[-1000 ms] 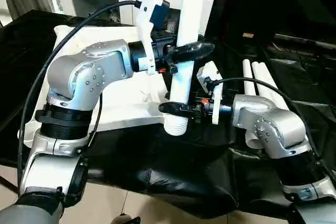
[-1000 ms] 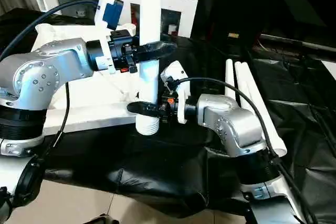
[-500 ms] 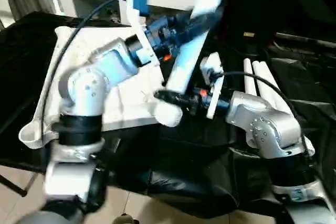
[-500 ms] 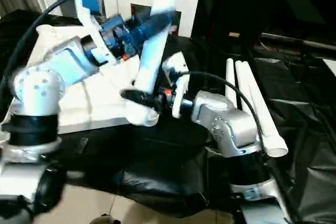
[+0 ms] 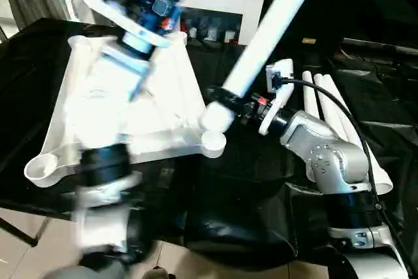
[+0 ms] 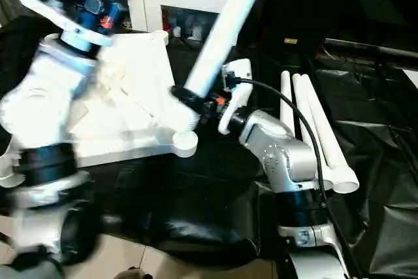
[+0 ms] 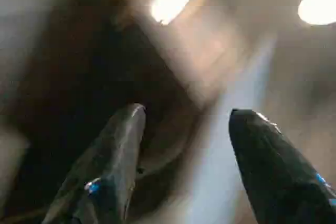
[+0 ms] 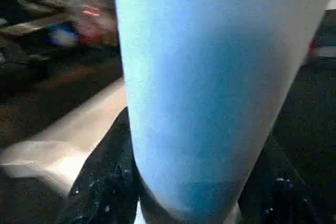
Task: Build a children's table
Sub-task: Pick table leg, then insert table leg to table base
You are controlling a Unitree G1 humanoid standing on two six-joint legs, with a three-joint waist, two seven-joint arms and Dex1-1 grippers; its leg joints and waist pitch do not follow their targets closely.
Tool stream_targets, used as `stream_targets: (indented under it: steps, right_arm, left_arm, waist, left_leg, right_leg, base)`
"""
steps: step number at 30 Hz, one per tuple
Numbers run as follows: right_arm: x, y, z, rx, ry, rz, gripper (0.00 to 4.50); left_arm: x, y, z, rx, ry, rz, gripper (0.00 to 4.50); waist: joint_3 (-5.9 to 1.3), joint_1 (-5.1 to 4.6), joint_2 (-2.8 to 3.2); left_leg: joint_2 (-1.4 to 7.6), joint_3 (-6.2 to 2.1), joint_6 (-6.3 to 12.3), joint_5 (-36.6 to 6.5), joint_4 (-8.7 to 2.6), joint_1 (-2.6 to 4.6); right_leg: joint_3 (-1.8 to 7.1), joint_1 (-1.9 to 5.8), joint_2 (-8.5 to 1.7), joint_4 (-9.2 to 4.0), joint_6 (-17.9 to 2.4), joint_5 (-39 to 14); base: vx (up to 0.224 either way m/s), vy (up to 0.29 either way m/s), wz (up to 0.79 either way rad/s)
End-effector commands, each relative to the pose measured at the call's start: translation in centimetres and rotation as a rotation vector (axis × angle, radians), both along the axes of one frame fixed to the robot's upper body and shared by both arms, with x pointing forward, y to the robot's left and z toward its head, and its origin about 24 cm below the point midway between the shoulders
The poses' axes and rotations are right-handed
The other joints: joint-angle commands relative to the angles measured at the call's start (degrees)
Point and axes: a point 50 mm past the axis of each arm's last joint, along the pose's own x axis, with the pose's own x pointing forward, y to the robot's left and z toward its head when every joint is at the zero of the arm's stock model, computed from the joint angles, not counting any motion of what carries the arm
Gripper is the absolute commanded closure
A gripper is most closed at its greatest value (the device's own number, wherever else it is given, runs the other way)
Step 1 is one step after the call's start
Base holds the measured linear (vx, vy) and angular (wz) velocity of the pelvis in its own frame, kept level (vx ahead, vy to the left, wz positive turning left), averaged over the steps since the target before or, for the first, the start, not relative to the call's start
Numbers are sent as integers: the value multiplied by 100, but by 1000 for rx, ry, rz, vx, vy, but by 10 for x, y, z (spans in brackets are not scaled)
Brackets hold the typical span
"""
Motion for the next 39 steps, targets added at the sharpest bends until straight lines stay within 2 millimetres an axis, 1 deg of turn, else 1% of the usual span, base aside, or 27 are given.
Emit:
stream_targets:
  steps: [1,3,4,5,6,7,8,10,11,12,13,14,15,16,18,19,20,22,24,25,27,29,30,31,33,36,39]
  right_arm:
    - [5,-9,-3,-94,-54,-79,265]
    - [5,-11,-7,-114,-49,-94,265]
    - [6,-14,-10,-100,-36,-116,265]
    - [6,-14,-10,-97,-33,-120,265]
    - [5,-19,-14,-80,-20,-153,265]
    - [5,-19,-16,-69,-10,-159,265]
    - [4,-19,-19,-46,10,-161,265]
    - [3,-18,-20,-43,18,-153,265]
    - [2,-15,-24,-47,17,-132,265]
    - [2,-15,-24,-47,17,-132,265]
    - [0,-12,-26,-57,9,-108,265]
    - [0,-12,-26,-57,9,-108,265]
    - [-3,-10,-28,-66,4,-77,265]
    - [-4,-9,-29,-69,13,-70,265]
    - [-6,-8,-29,-64,16,-58,265]
    - [-8,-8,-28,-60,3,-44,265]
    - [-8,-8,-29,-64,1,-45,265]
    - [-9,-9,-30,-71,-1,-49,265]
    - [-10,-9,-31,-69,7,-49,265]
    - [-11,-11,-31,-62,9,-52,265]
    - [-11,-11,-31,-61,7,-54,265]
    - [-11,-12,-31,-59,4,-55,265]
    - [-12,-12,-31,-56,1,-56,265]
    - [-12,-13,-30,-52,-1,-62,265]
    - [-12,-14,-31,-53,0,-65,265]
    - [-12,-14,-31,-55,0,-67,265]
    - [-12,-16,-31,-55,1,-75,265]
  left_arm:
    - [4,2,-34,290,-12,117,158]
    - [3,7,-43,327,-2,100,158]
    - [0,10,-54,416,2,64,158]
    - [0,11,-57,439,1,56,158]
    - [-5,13,-79,594,26,-27,175]
    - [-6,13,-85,627,38,-49,186]
    - [-9,14,-100,699,72,-109,186]
    - [-10,15,-107,713,97,-144,202]
    - [-12,15,-118,747,120,-199,212]
    - [-12,15,-118,747,120,-199,221]
    - [-14,16,-131,775,168,-284,227]
    - [-14,16,-131,775,168,-284,227]
    - [-15,21,-140,817,210,-346,227]
    - [-13,24,-144,840,232,-354,233]
    - [-11,27,-147,856,245,-360,244]
    - [-4,33,-153,897,285,-345,257]
    - [-3,35,-154,899,296,-338,264]
    - [1,38,-157,906,321,-326,285]
    - [2,39,-158,909,334,-329,297]
    - [4,44,-163,923,380,-351,308]
    - [4,45,-165,929,393,-363,316]
    - [4,46,-166,924,407,-380,319]
    - [4,46,-168,908,427,-408,327]
    - [3,47,-170,888,454,-441,352]
    - [5,48,-170,886,456,-439,358]
    - [7,50,-170,906,456,-425,395]
    - [7,54,-171,927,469,-423,406]
  waist:
    - [-429,-16,98]
    - [-449,-30,119]
    - [-477,-30,102]
    - [-482,-14,112]
    - [-472,-31,51]
    - [-458,-28,83]
    - [-452,-36,29]
    - [-436,-26,75]
    - [-434,-36,53]
    - [-435,-32,65]
    - [-427,-33,47]
    - [-427,-39,52]
    - [-419,-49,56]
    - [-408,-64,55]
    - [-418,-56,62]
    - [-421,-61,89]
    - [-422,-69,80]
    - [-439,-73,108]
    - [-444,-74,95]
    - [-443,-77,126]
    - [-451,-77,100]
    - [-446,-86,100]
    - [-440,-87,138]
    - [-426,-93,121]
    - [-432,-86,116]
    - [-439,-89,116]
    - [-442,-89,126]
  left_leg:
    - [371,-189,-432,-1007,-470,147]
    - [369,-174,-465,-786,-449,126]
    - [362,-162,-405,-546,-426,125]
    - [359,-167,-355,-493,-423,118]
    - [355,-143,-281,-472,-427,120]
    - [343,-142,-234,-527,-435,101]
    - [349,-123,-215,-542,-438,116]
    - [357,-115,-235,-690,-449,138]
    - [357,-116,-243,-707,-455,127]
    - [354,-114,-262,-777,-459,134]
    - [348,-113,-246,-810,-462,129]
    - [355,-114,-258,-839,-465,128]
    - [355,-117,-259,-901,-471,134]
    - [352,-122,-255,-959,-479,122]
    - [353,-118,-248,-982,-474,148]
    - [355,-129,-237,-962,-473,139]
    - [349,-122,-236,-970,-470,144]
    - [363,-140,-245,-903,-465,137]
    - [375,-143,-241,-882,-465,133]
    - [368,-139,-210,-859,-458,130]
    - [367,-138,-192,-856,-456,129]
    - [383,-146,-193,-887,-466,129]
    - [374,-146,-191,-919,-461,130]
    - [361,-135,-192,-1009,-462,132]
    - [378,-142,-216,-1049,-467,136]
    - [393,-151,-202,-1030,-471,140]
    - [393,-148,-172,-993,-466,139]
  right_leg:
    - [418,278,-581,-490,-268,-1011]
    - [416,277,-566,-439,-434,-600]
    - [404,276,-546,-366,-745,8]
    - [401,278,-552,-353,-810,160]
    - [401,269,-543,-348,-924,306]
    - [409,285,-561,-334,-977,214]
    - [412,274,-562,-357,-990,165]
    - [422,254,-586,-382,-981,-137]
    - [422,263,-587,-384,-986,-174]
    - [422,258,-591,-391,-980,-288]
    - [426,259,-601,-417,-957,-415]
    - [429,259,-609,-411,-961,-456]
    - [429,247,-605,-434,-958,-534]
    - [436,257,-604,-445,-931,-633]
    - [436,243,-607,-448,-922,-656]
    - [433,247,-608,-445,-958,-577]
    - [434,241,-601,-447,-956,-560]
    - [428,258,-619,-410,-1043,-347]
    - [426,267,-630,-393,-1101,-243]
    - [427,265,-629,-390,-1161,-144]
    - [431,282,-635,-388,-1170,-98]
    - [423,278,-645,-386,-1236,-99]
    - [424,272,-645,-398,-1248,-137]
    - [431,275,-643,-433,-1244,-315]
    - [434,281,-660,-435,-1238,-400]
    - [429,275,-656,-415,-1290,-272]
    - [429,281,-662,-400,-1338,-126]
  base:
    - [0,0,0]
    - [0,0,0]
    - [0,0,0]
    - [0,0,0]
    - [0,0,0]
    - [0,0,0]
    - [0,0,0]
    - [0,0,0]
    - [0,0,0]
    - [0,0,0]
    - [0,0,0]
    - [0,0,0]
    - [0,0,0]
    - [0,0,0]
    - [0,0,0]
    - [0,0,0]
    - [0,0,0]
    - [0,0,0]
    - [0,0,0]
    - [0,0,0]
    - [0,0,0]
    - [0,0,0]
    - [0,0,0]
    - [0,0,0]
    - [0,0,0]
    - [0,0,0]
    - [0,0,0]
